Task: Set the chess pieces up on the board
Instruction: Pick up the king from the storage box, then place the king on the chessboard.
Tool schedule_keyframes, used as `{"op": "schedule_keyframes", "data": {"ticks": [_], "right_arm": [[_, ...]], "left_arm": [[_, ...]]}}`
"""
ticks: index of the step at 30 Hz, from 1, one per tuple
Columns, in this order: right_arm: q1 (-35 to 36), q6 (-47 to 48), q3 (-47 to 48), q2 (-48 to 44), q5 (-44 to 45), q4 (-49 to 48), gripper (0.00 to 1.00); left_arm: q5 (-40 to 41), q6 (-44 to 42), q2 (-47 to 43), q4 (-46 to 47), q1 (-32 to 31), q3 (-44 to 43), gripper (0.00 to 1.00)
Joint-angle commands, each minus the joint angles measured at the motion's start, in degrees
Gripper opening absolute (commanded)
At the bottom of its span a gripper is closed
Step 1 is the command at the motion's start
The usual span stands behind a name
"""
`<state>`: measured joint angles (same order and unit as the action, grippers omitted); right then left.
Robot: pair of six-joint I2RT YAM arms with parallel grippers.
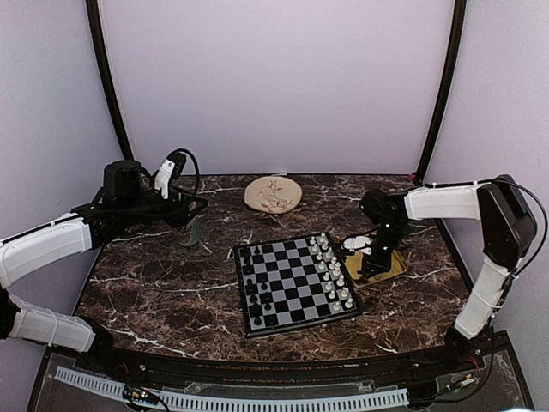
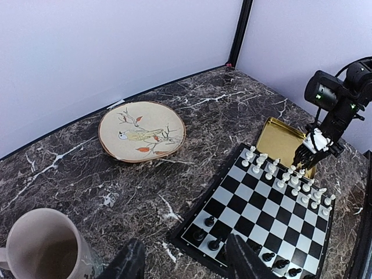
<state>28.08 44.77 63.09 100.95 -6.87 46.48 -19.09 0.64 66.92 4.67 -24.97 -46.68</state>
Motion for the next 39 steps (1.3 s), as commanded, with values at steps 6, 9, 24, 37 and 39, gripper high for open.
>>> {"op": "schedule_keyframes", "data": {"ticks": [6,9,24,37,39], "right_arm": [[-0.57,-5.08,1.00,-7.13,-14.00,-3.56,0.14],[-0.61,-6.53,2.15,-8.10,-17.48,-4.31,0.14],[6.67,-23.81,1.02,-5.68,-39.41,-34.32,0.17],[12.25,-40.76,-8.29,3.10,-30.87,-63.58,0.18],[13.03,-40.56,-7.84,3.94,-30.04,-63.35,0.19]], "left_arm": [[-3.81,0.54,-0.29,2.24,-0.45,-0.76,0.49],[-4.46,0.37,0.26,2.41,-1.06,-0.71,0.49],[-2.06,0.00,1.15,4.19,-2.10,-0.58,0.50],[-1.73,0.13,2.44,5.04,-2.22,-0.21,0.50],[-1.74,-0.01,2.35,5.06,-2.21,-0.05,0.50]]}}
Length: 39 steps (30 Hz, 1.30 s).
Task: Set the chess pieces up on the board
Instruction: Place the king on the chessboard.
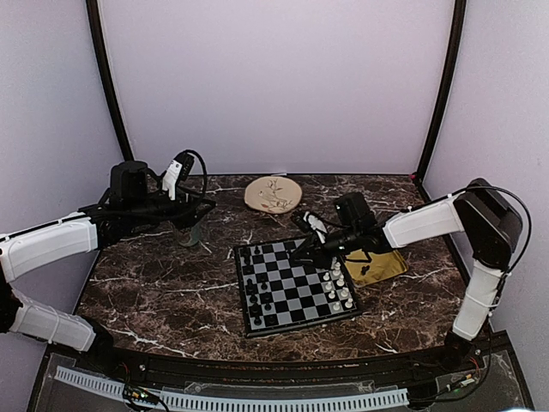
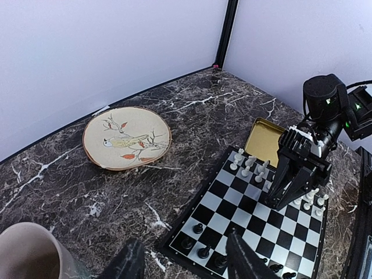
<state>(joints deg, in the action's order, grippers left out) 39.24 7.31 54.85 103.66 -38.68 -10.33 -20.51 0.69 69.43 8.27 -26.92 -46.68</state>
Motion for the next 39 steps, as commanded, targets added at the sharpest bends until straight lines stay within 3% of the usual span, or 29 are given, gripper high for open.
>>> {"op": "schedule_keyframes", "data": {"ticks": [1,11,21,25,32,36,39], "right_arm": [[2.09,-3.07,0.99,1.93,2.01,-5.94,0.19],[2.90,-4.35,6.04,8.76,3.55,-1.33,0.22],[2.94,-3.34,7.76,8.28,2.93,2.70,0.31],[2.49,-2.37,8.40,3.73,3.25,6.28,0.32],[-1.46,1.13,9.94,-10.38,4.05,15.47,0.34],[-4.37,8.78,10.35,-15.91,3.76,22.05,0.37],[-4.51,10.14,8.56,-17.75,8.50,23.77,0.40]], "left_arm": [[-0.37,-0.07,-0.17,1.40,-0.25,0.03,0.50],[-0.49,-0.38,-0.43,1.13,-0.38,0.15,0.50],[-1.10,-0.75,0.24,0.23,-0.43,-0.28,0.50],[-1.75,-2.34,1.32,-2.10,-1.66,-1.45,0.51],[-2.70,-10.38,8.91,-11.04,-9.77,-7.57,0.53],[-7.05,-12.80,14.55,-15.22,-11.04,-12.25,0.53],[-6.97,-13.11,16.61,-16.82,-11.32,-14.35,0.52]]}}
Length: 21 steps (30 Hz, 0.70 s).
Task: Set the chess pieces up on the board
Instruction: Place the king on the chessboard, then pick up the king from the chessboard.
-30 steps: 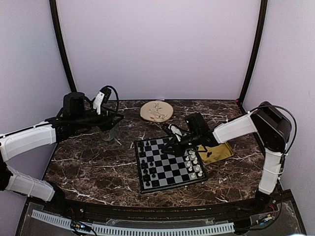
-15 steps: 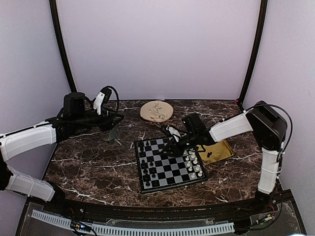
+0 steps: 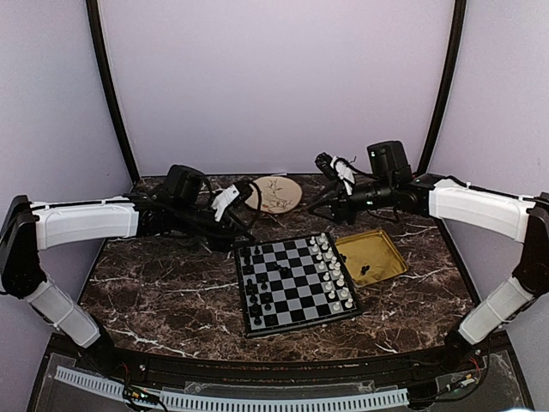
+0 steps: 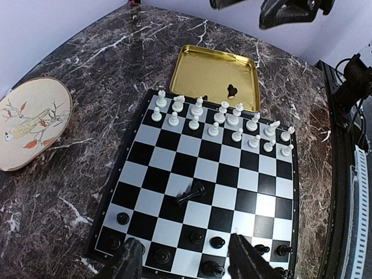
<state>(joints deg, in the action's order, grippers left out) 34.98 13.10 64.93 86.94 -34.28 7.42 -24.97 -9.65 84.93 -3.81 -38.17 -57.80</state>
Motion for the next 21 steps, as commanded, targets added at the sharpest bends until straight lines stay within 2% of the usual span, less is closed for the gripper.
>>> {"op": "schedule_keyframes", "data": {"ticks": [1,4,8,11,21], "right_arm": [[-0.05,3.89,-2.08,-1.22,6.13,5.89,0.42],[2.78,3.50,-0.22,0.72,11.15,8.59,0.46],[7.80,1.77,7.16,9.64,17.20,14.63,0.48],[10.35,0.44,9.63,14.00,19.33,15.24,0.49],[14.27,-0.71,17.38,25.65,23.71,20.23,0.50]], "left_arm": [[-2.25,-2.54,0.82,-4.40,-0.06,-3.20,0.52],[2.45,-1.18,-2.75,-2.13,-0.08,-1.39,0.52],[10.57,1.51,-7.89,-0.14,0.03,2.16,0.53],[14.07,3.77,-11.74,1.09,0.16,5.24,0.53],[18.20,5.39,-19.93,2.53,0.26,11.74,0.55]]}}
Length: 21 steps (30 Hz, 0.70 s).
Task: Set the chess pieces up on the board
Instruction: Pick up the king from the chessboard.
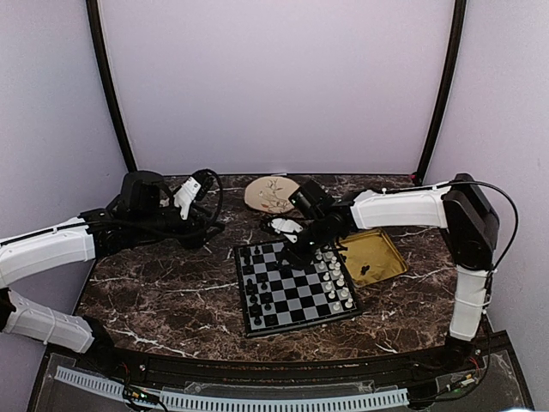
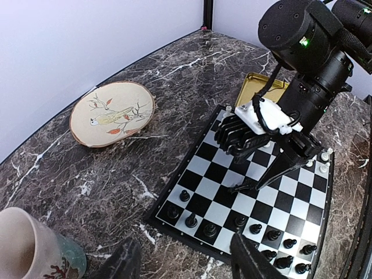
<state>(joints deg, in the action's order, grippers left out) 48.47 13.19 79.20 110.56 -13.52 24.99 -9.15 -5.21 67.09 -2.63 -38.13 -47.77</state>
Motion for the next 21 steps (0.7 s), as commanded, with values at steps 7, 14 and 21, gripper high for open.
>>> {"op": "schedule_keyframes", "data": {"ticks": [7,14,21], "right_arm": [[1.10,-0.20,3.22,3.95,3.61,3.16,0.49],[1.19,0.34,3.77,5.76,1.19,3.90,0.39],[1.20,0.45,3.42,6.20,1.04,4.14,0.30]], "left_arm": [[1.61,0.82,-1.37,2.35,0.26,2.15,0.55],[1.74,0.64,-1.17,2.63,0.29,2.53,0.55],[1.81,0.64,-0.79,2.81,0.29,2.62,0.55]]}}
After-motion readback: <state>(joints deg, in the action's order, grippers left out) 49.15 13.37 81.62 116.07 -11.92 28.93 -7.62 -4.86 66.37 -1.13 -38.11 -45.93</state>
